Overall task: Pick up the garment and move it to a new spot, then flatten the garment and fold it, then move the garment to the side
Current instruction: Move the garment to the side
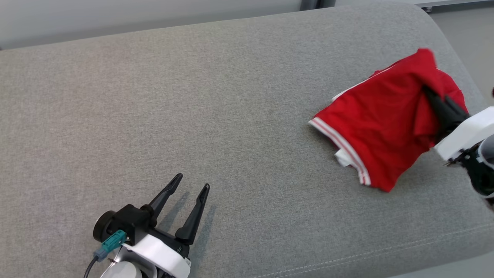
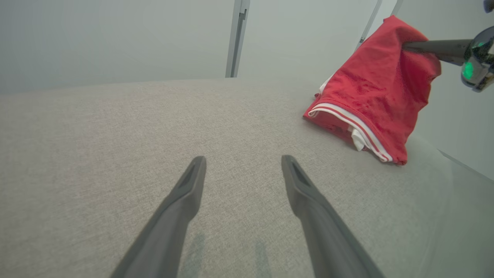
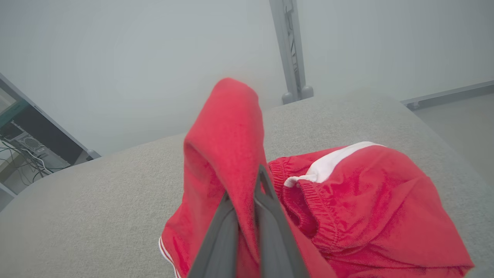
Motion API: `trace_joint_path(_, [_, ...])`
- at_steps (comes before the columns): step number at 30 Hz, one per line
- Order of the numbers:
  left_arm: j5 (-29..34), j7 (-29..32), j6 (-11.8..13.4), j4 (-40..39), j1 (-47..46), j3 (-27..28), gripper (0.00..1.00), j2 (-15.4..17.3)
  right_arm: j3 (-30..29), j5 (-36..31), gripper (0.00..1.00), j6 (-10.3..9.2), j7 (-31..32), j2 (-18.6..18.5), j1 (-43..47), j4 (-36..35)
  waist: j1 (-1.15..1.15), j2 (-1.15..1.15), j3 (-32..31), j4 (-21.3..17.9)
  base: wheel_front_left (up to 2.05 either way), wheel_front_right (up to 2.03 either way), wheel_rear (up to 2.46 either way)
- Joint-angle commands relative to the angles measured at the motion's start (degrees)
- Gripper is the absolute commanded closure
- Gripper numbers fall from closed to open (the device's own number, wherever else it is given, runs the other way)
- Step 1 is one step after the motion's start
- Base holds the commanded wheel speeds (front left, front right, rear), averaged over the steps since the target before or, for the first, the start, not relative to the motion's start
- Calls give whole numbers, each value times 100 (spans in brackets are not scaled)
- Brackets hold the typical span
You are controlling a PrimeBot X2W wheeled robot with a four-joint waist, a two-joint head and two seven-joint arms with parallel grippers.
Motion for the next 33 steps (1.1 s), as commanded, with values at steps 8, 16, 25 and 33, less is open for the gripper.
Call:
trace_joint_path(8, [33, -35, -42, -183, -261, -16, 0, 100, -299, -253, 100, 1, 66, -237, -430, 877, 0, 0, 78, 204, 0, 0, 0])
trace_joint_path(16, [51, -35, -42, -154, -339, -102, 0, 175, -606, -383, 100, 1, -77, -38, -726, 2141, 0, 0, 280, 417, 0, 0, 0])
trace_joint_path(25, [2, -35, -42, -108, -572, -336, 0, 241, -1359, -1331, 0, 1, -342, -229, -1617, 4040, 0, 0, 671, 836, 0, 0, 0])
trace_joint_path(33, [38, -35, -42, -151, -530, -152, 0, 135, -2893, -2958, 0, 1, -344, -499, -1366, 3481, 0, 0, 473, 930, 0, 0, 0])
